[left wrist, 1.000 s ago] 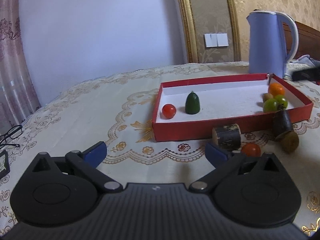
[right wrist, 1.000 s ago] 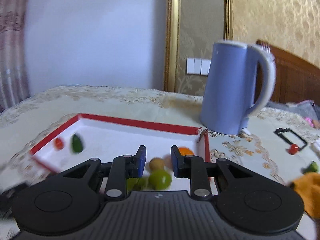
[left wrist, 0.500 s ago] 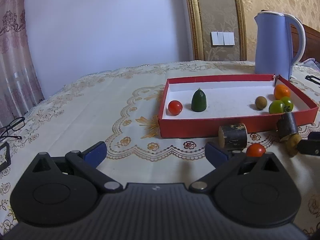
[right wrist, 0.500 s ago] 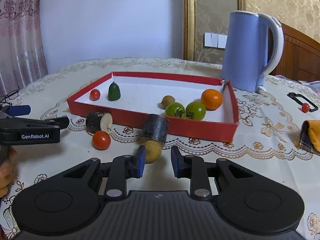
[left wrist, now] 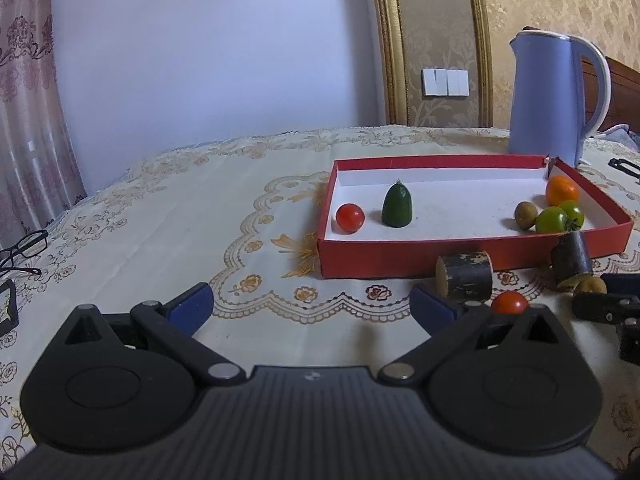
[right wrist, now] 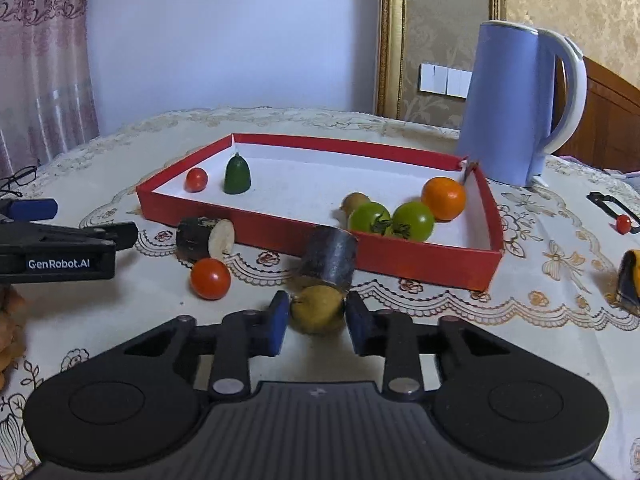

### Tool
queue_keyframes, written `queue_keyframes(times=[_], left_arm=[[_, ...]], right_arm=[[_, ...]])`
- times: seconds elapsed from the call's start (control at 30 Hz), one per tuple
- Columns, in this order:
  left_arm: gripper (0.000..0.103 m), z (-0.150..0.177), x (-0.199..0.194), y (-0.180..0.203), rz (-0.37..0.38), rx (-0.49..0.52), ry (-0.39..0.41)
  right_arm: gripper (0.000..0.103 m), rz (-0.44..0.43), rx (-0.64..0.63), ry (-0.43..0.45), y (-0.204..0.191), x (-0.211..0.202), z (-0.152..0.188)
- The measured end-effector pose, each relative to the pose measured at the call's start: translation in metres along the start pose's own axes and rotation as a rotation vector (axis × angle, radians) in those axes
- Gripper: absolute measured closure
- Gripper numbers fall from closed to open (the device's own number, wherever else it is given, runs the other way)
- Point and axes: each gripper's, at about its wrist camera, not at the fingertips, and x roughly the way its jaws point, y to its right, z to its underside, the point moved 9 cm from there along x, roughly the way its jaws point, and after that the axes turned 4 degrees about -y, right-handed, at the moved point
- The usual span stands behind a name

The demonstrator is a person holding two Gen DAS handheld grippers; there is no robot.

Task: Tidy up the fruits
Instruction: 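Grasp another brown kiwi with the right tool while the left tool approaches a red tomato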

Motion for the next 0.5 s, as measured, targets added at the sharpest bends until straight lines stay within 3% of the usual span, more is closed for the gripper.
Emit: queue_keyframes(times=[0.1, 0.27, 0.4, 0.5], left_arm=[[0.0, -0.002, -0.002, 0.002, 0.023, -0.001, 0.002], [0.0, -0.017, -0.011, 0.026, 0.144, -0.04, -0.037], [0.005, -0.032, -0.01, 0.055, 0.168, -0.001, -0.057], [0.016, -0.03, 0.0, 0.075, 0.151, 0.052, -0.122]], right_arm=[[0.073, -0.004, 0.014, 0.023, 0.003, -0.009, 0.002], [0.073, 0.0, 0.033, 0.064, 0.014, -0.027, 0.005], [0.073, -0.031, 0.081, 0.08, 0.023, -0.035, 0.009], [0.073, -0.034, 0.099, 0.088, 0.029, -0.037, 0.012]])
